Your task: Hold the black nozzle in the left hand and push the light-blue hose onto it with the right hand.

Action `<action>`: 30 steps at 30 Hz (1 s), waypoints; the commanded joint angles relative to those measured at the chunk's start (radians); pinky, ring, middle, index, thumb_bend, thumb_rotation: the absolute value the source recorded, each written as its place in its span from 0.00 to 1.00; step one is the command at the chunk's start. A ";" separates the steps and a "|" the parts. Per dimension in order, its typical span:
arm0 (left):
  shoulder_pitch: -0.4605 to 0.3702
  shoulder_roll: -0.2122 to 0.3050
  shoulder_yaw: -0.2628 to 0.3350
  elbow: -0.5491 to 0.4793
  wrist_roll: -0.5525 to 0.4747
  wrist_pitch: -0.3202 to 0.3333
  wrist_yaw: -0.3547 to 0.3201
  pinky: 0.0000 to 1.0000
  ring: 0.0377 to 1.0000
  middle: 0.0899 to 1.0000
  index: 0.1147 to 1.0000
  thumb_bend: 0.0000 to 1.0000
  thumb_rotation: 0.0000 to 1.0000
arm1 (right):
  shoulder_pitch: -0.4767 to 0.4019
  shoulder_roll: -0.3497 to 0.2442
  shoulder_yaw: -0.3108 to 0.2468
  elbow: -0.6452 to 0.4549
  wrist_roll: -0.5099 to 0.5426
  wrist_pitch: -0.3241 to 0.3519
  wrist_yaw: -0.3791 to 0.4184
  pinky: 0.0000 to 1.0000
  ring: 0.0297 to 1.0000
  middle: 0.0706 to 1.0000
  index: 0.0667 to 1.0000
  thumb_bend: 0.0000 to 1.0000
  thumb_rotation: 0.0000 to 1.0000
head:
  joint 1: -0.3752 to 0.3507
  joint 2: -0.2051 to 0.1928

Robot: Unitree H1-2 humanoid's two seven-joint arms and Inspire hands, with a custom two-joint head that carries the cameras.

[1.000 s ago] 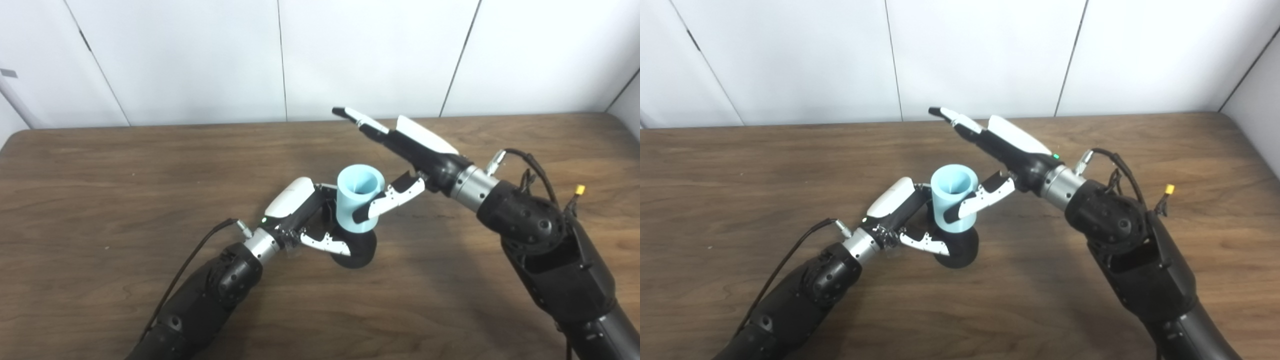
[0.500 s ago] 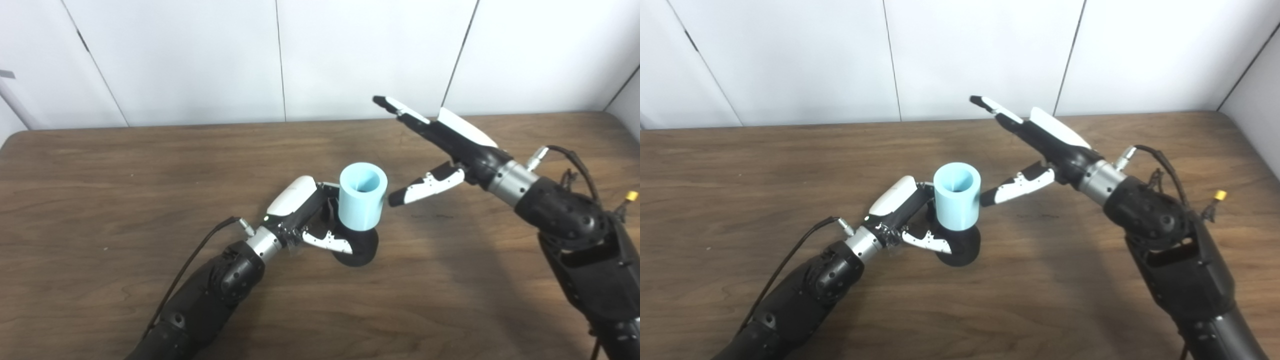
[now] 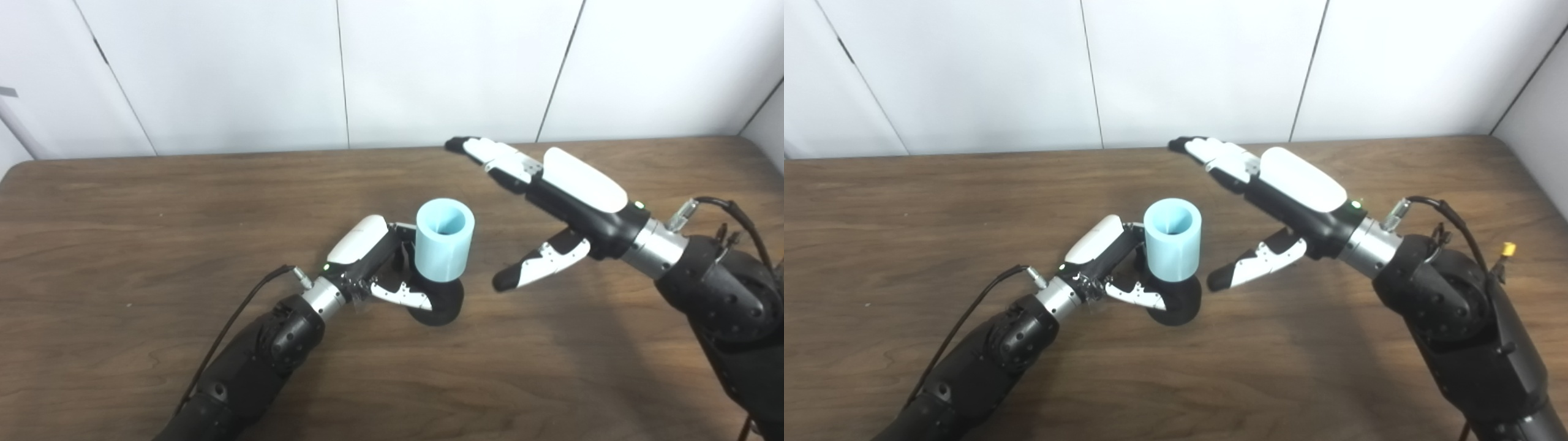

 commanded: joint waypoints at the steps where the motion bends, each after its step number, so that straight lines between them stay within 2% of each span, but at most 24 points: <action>1: 0.129 0.022 -0.064 0.124 0.083 0.073 -0.095 0.40 0.41 0.44 0.43 0.50 0.00 | -0.044 -0.015 -0.004 -0.029 -0.020 -0.057 -0.014 0.93 0.98 0.99 0.97 0.73 0.86 | -0.003 0.000; 3: 0.128 0.024 -0.064 0.125 0.083 0.072 -0.096 0.39 0.40 0.44 0.43 0.50 0.00 | -0.049 -0.014 0.006 -0.034 -0.025 -0.059 -0.005 0.92 0.98 0.99 0.97 0.73 0.85 | -0.003 -0.001; 11: 0.127 0.029 -0.059 0.121 0.076 0.076 -0.102 0.39 0.40 0.44 0.44 0.50 0.00 | -0.058 0.000 0.059 -0.075 -0.068 0.011 0.072 0.92 0.98 0.98 0.96 0.72 0.82 | -0.001 -0.003; 17: 0.127 0.031 -0.059 0.121 0.075 0.071 -0.103 0.40 0.40 0.44 0.43 0.50 0.00 | -0.060 -0.002 0.092 -0.076 -0.078 0.038 0.124 0.90 0.98 0.99 0.97 0.75 0.81 | -0.003 0.000; 25: 0.129 0.027 -0.059 0.117 0.075 0.080 -0.103 0.40 0.40 0.44 0.43 0.50 0.00 | -0.055 -0.013 0.100 -0.069 -0.070 0.027 0.144 0.86 0.93 0.94 0.92 0.79 0.85 | 0.000 0.004; 30: 0.133 0.029 -0.057 0.112 0.071 0.084 -0.107 0.40 0.40 0.44 0.43 0.50 0.00 | -0.058 -0.029 0.114 -0.063 -0.062 0.025 0.170 0.84 0.92 0.90 0.85 0.82 0.88 | -0.002 0.008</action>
